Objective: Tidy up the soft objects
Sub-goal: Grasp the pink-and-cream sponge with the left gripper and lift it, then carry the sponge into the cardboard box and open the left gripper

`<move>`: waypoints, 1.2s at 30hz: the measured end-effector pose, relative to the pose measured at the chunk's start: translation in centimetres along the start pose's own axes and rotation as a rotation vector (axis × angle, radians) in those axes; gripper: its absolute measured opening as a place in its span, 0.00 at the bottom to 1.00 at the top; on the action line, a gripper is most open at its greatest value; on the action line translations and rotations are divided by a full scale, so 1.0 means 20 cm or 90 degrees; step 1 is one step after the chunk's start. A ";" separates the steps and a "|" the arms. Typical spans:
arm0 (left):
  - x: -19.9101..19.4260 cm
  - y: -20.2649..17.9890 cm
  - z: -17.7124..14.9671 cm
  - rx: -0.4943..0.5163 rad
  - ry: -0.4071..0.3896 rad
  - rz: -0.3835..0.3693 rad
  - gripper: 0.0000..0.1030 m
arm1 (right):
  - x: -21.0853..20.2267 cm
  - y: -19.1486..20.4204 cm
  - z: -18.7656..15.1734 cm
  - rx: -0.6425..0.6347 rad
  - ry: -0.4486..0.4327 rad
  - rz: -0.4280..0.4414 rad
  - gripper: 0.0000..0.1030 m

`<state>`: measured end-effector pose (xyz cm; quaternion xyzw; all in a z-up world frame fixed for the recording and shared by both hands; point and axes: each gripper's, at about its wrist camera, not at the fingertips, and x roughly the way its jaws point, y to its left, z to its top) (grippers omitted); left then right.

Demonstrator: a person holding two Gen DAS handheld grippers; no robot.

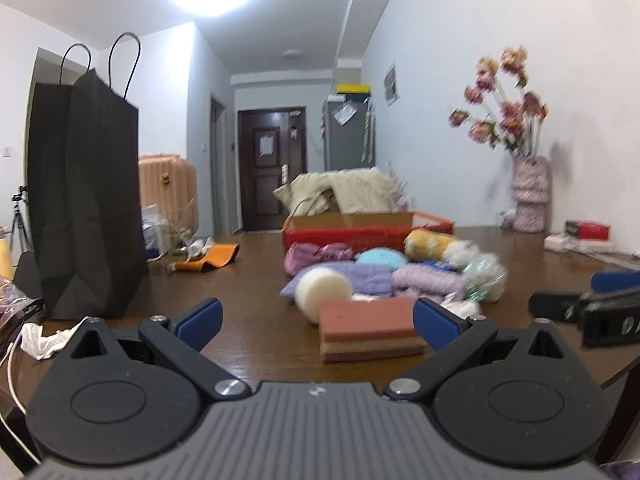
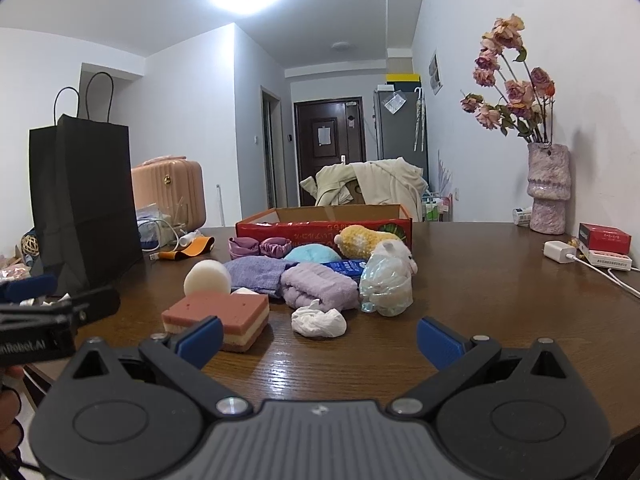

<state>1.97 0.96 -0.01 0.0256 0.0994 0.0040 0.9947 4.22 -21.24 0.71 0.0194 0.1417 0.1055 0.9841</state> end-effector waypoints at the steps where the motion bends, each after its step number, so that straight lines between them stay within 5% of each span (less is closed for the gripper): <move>1: 0.03 0.01 0.00 0.006 0.009 0.002 1.00 | 0.03 0.01 0.01 -0.007 0.006 -0.001 1.00; 5: 0.16 0.10 0.00 -0.011 0.063 -0.006 1.00 | 0.15 0.08 0.04 -0.023 0.042 0.021 1.00; 7: 0.24 0.17 0.01 -0.050 0.096 -0.034 1.00 | 0.23 0.11 0.06 -0.004 0.064 0.078 0.97; 10: 0.35 0.23 0.03 -0.092 0.122 -0.073 0.94 | 0.36 0.14 0.09 0.025 0.099 0.134 0.78; 15: 0.55 0.26 0.09 -0.170 0.164 -0.154 0.70 | 0.58 0.16 0.14 0.056 0.122 0.136 0.53; 18: 0.68 0.24 0.08 -0.188 0.213 -0.140 0.52 | 0.70 0.12 0.15 0.101 0.183 0.140 0.40; 21: 0.72 0.23 0.05 -0.203 0.241 -0.166 0.41 | 0.73 0.10 0.12 0.128 0.188 0.159 0.37; 26: 0.69 0.20 0.08 -0.214 0.243 -0.173 0.36 | 0.71 0.06 0.12 0.158 0.195 0.183 0.26; 29: 0.62 0.18 0.18 -0.203 0.198 -0.196 0.36 | 0.62 0.05 0.20 0.135 0.142 0.182 0.26; 36: 0.93 0.18 0.67 -0.209 0.135 -0.248 0.36 | 0.84 -0.10 0.68 0.144 0.078 0.199 0.26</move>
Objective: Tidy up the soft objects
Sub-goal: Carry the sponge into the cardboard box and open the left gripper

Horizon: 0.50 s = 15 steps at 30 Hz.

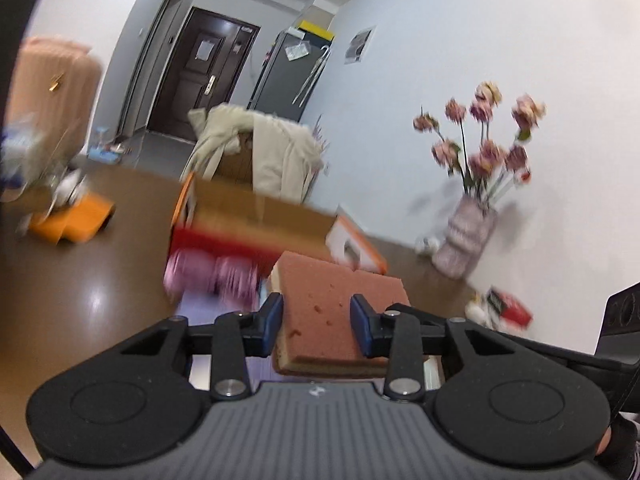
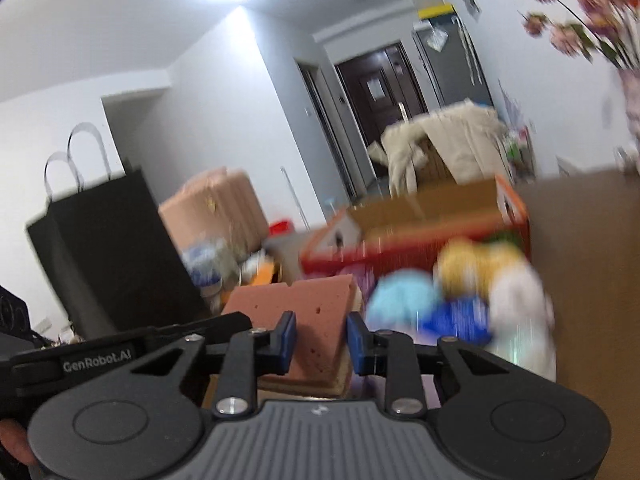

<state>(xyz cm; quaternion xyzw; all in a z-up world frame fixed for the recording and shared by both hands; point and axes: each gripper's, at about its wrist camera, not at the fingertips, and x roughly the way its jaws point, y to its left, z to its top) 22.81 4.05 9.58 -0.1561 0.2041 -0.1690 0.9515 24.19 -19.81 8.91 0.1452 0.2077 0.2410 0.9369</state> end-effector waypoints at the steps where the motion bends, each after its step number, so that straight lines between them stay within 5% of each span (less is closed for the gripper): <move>1: 0.09 0.00 0.11 0.000 0.001 0.002 0.36 | 0.08 -0.03 0.10 -0.001 -0.003 0.004 0.26; 8: 1.01 0.28 0.65 -0.041 0.104 0.057 0.38 | 1.02 -0.35 0.67 0.050 0.115 -0.045 0.26; 11: 1.39 0.46 0.75 -0.049 0.162 0.111 0.36 | 1.46 -0.49 0.72 0.069 0.190 -0.081 0.26; 15: 1.62 0.58 0.78 -0.028 0.173 0.173 0.42 | 1.85 -0.60 0.70 0.096 0.235 -0.119 0.20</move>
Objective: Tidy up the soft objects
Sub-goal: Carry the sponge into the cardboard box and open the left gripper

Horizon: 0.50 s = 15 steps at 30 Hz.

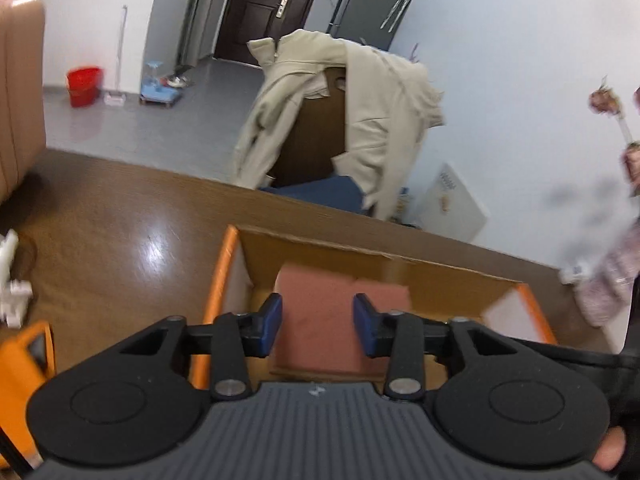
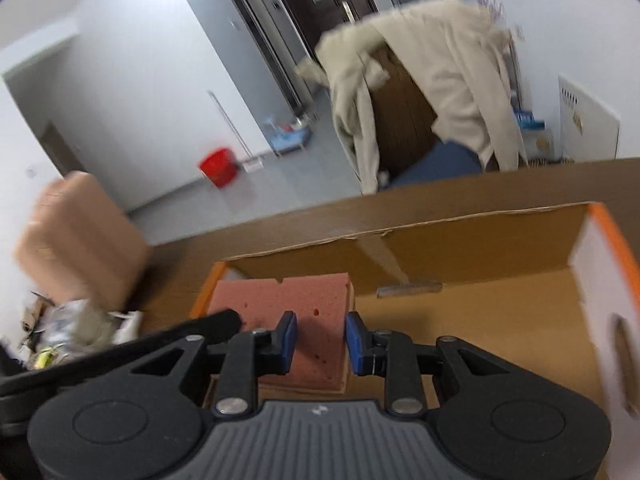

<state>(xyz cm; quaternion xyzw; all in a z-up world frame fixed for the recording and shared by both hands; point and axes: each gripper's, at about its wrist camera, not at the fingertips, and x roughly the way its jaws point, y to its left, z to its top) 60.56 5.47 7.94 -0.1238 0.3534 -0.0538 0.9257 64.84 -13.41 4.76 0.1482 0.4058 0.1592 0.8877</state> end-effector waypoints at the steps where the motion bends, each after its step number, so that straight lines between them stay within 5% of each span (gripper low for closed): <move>1: 0.02 0.00 0.00 0.015 0.000 0.005 0.44 | 0.05 0.00 0.01 -0.003 0.004 -0.001 0.20; 7: -0.12 0.03 0.03 0.040 -0.058 0.003 0.57 | 0.01 0.02 -0.02 -0.040 0.007 0.005 0.20; 10: -0.26 0.01 0.04 0.055 -0.068 0.017 0.60 | -0.19 0.02 0.02 -0.042 -0.026 -0.005 0.20; 15: -0.61 -0.02 0.02 0.081 -0.104 0.046 0.82 | -0.68 0.01 0.04 -0.091 -0.092 -0.041 0.26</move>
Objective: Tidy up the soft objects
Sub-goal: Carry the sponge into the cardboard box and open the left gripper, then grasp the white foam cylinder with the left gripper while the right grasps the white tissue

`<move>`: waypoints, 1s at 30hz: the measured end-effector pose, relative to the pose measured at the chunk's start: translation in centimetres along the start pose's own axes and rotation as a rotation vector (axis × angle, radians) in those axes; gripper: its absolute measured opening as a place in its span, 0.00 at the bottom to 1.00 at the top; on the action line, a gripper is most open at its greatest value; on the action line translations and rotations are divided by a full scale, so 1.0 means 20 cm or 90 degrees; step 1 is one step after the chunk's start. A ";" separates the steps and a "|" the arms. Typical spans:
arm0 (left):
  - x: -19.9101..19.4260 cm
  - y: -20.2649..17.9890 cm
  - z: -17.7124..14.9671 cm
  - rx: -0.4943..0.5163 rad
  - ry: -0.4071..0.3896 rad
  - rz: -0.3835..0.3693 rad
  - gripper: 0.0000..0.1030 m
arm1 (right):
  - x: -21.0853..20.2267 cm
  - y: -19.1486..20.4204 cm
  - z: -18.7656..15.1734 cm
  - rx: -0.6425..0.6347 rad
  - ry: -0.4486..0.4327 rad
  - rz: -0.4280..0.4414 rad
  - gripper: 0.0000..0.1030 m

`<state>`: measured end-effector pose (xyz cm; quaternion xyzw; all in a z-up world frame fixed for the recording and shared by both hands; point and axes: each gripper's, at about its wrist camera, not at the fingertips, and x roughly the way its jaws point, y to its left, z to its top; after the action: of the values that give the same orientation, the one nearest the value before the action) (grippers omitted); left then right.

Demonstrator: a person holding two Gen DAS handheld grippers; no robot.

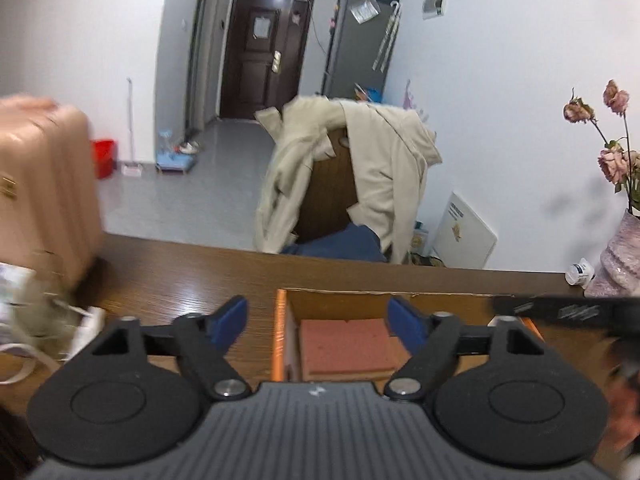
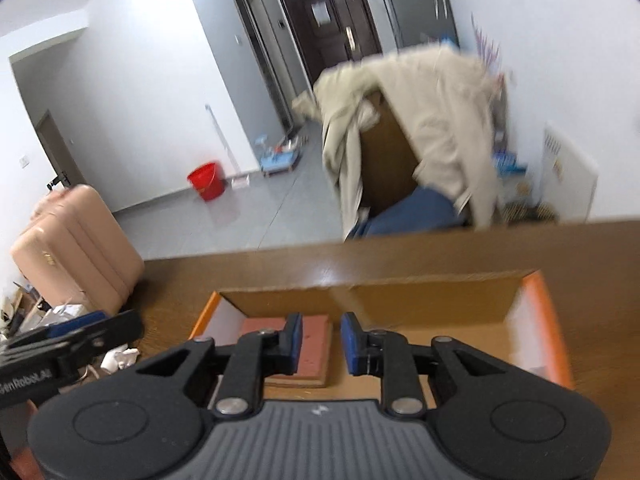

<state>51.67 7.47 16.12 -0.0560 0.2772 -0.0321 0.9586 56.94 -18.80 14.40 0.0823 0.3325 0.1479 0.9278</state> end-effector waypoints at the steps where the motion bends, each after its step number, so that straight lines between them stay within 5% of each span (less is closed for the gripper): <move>1: -0.08 0.00 0.00 0.003 -0.005 0.010 0.82 | -0.12 -0.01 0.00 -0.018 -0.012 -0.013 0.29; 5: -0.37 0.00 -0.01 0.026 -0.013 0.048 0.91 | -0.54 -0.07 -0.02 -0.065 -0.053 -0.066 0.58; 11: -0.83 -0.04 -0.10 0.046 -0.066 0.045 1.00 | -0.99 -0.13 -0.18 -0.049 -0.091 -0.088 0.66; 20: -1.29 -0.11 -0.41 0.070 -0.135 0.069 1.00 | -1.39 -0.04 -0.56 -0.097 -0.167 -0.065 0.67; 22: -1.36 -0.11 -0.48 0.074 -0.168 0.070 1.00 | -1.47 -0.04 -0.65 -0.110 -0.194 -0.063 0.74; 24: -1.42 -0.13 -0.58 0.082 -0.195 0.069 1.00 | -1.53 -0.02 -0.76 -0.121 -0.219 -0.062 0.82; 30: -1.56 -0.16 -0.98 0.066 -0.234 0.054 1.00 | -1.64 0.05 -1.22 -0.148 -0.241 -0.042 0.84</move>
<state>14.79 5.42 16.47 -0.0001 0.0976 0.0049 0.9952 17.01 -27.41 15.43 -0.0099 0.1359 0.1365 0.9812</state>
